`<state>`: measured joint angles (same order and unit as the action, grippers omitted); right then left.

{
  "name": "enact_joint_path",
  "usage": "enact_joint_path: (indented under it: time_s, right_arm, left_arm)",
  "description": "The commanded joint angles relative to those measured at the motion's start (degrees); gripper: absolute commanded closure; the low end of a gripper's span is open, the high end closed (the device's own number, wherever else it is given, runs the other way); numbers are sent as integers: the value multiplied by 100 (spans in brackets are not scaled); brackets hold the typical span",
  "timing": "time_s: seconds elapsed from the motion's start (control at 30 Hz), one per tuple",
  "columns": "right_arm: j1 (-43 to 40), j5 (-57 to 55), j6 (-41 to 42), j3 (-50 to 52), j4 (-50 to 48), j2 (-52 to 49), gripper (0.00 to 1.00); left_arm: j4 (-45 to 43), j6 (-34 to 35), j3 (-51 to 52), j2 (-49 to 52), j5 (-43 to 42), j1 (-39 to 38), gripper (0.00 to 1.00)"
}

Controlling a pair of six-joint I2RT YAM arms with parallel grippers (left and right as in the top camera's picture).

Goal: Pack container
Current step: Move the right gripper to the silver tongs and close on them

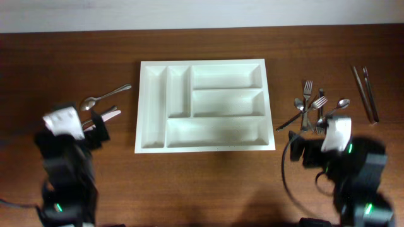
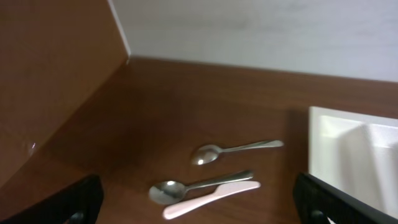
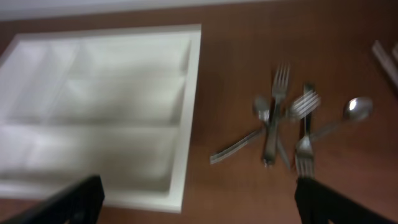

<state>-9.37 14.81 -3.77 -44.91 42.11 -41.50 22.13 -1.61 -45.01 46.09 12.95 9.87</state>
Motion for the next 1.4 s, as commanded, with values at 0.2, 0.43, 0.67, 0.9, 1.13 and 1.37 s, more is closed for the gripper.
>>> enact_joint_path:
  time_s: [0.2,0.43,0.67,0.9,1.13,1.37]
  right_arm:
    - [35,-841,-597,-3445,1714,-3528,1]
    - [-442,-1014,-647,-4647,1864,-5021,1]
    - [-1725,-1058,-695,-5053,1504,-5939,1]
    - [-2430,-557,-1307,-5058,1211,-6677,3]
    - [-2754,-470,-1554,-5060,599,-7379,8]
    - [-3093,-494,-1696,-5060,243,-7770,13]
  left_arm:
    - [732,76,-2085,2616,-2024,1631,1]
    - [1097,76,-2218,3364,-2111,1768,1]
    - [1668,76,-2216,3689,-2111,1768,1]
    - [1672,76,-2216,3748,-2111,1768,1]
    - [1670,76,-2216,3748,-2111,1768,1]
    - [1670,76,-2216,3748,-2111,1768,1]
